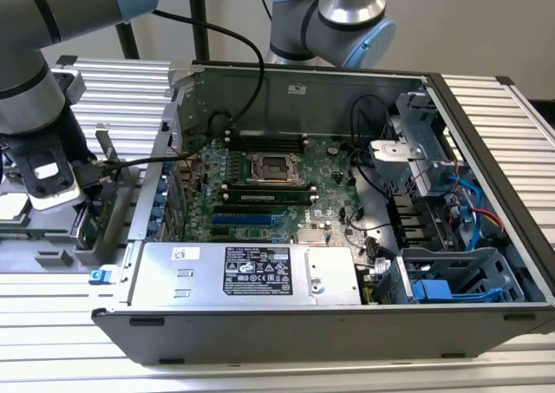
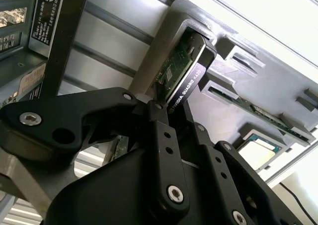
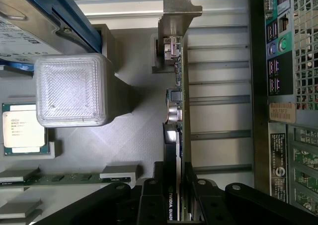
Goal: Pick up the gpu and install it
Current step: 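Pick up the gpu and move the gpu toward the slot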
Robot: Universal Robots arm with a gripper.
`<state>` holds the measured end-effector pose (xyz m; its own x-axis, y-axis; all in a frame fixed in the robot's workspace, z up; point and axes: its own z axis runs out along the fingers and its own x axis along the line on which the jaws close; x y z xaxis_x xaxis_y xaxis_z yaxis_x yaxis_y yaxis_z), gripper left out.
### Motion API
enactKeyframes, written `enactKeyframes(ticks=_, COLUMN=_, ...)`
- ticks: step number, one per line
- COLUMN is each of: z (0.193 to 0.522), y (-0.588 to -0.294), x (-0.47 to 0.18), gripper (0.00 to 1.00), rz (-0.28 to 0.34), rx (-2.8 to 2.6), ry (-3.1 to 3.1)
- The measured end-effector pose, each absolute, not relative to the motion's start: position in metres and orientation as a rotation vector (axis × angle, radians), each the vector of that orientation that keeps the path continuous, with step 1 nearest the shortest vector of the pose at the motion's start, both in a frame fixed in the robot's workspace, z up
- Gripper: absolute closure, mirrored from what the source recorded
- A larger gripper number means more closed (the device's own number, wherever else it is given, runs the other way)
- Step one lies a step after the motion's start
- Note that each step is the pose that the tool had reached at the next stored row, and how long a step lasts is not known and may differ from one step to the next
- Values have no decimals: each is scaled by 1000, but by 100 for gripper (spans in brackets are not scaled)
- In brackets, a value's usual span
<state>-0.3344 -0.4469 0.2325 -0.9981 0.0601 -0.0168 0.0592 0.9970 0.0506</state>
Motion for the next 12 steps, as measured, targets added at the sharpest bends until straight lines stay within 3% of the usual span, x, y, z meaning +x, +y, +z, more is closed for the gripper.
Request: enactKeyframes(ticks=12, z=240, y=-447, x=-334, gripper=100, rz=78, rx=93, ry=3121)
